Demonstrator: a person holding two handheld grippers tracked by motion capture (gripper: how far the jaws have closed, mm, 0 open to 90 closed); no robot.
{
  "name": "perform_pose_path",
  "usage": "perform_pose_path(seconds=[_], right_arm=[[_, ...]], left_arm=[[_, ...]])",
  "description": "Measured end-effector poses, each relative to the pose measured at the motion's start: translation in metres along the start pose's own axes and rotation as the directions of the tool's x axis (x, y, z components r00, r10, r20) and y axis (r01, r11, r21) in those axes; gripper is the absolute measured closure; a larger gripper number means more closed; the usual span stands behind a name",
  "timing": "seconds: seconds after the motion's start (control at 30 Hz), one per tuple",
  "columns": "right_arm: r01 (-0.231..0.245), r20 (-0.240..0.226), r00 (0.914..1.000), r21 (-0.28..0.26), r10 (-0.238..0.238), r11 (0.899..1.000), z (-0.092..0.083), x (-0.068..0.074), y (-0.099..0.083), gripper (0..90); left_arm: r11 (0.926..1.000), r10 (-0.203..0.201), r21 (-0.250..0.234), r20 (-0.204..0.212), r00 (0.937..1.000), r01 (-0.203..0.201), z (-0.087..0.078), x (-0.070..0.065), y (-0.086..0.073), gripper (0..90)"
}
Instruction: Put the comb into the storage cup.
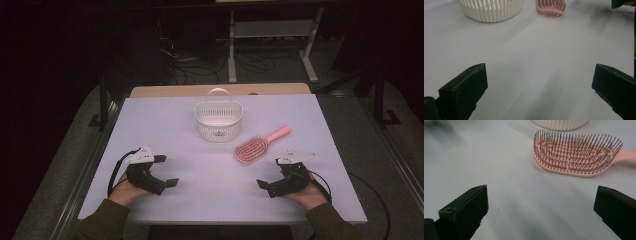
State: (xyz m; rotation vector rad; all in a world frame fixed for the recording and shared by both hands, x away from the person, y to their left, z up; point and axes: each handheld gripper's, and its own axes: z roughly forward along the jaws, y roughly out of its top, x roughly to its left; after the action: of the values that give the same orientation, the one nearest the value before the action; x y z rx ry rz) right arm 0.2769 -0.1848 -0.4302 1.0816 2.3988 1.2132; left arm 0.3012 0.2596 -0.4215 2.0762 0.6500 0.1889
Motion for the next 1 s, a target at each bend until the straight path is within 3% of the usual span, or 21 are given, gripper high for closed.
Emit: perform_pose_path(seconds=[0.6, 1.0], right_arm=[[-0.004, -0.015, 0.9999, 0.000, 0.004, 1.000, 0.0000, -0.0043, 0.0018, 0.0], [-0.007, 0.013, 0.9999, 0.005, 0.007, 1.000, 0.0011, -0.0080, 0.0090, 0.0]], left_arm=[[0.9999, -0.008, -0.011, -0.003, 1.0000, 0.008, -0.0002, -0.0022, -0.0002, 0.2], [0.9995, -0.024, -0.022, 0.005, 0.9997, 0.024, -0.0020, -0.0002, -0.0026, 0.2]])
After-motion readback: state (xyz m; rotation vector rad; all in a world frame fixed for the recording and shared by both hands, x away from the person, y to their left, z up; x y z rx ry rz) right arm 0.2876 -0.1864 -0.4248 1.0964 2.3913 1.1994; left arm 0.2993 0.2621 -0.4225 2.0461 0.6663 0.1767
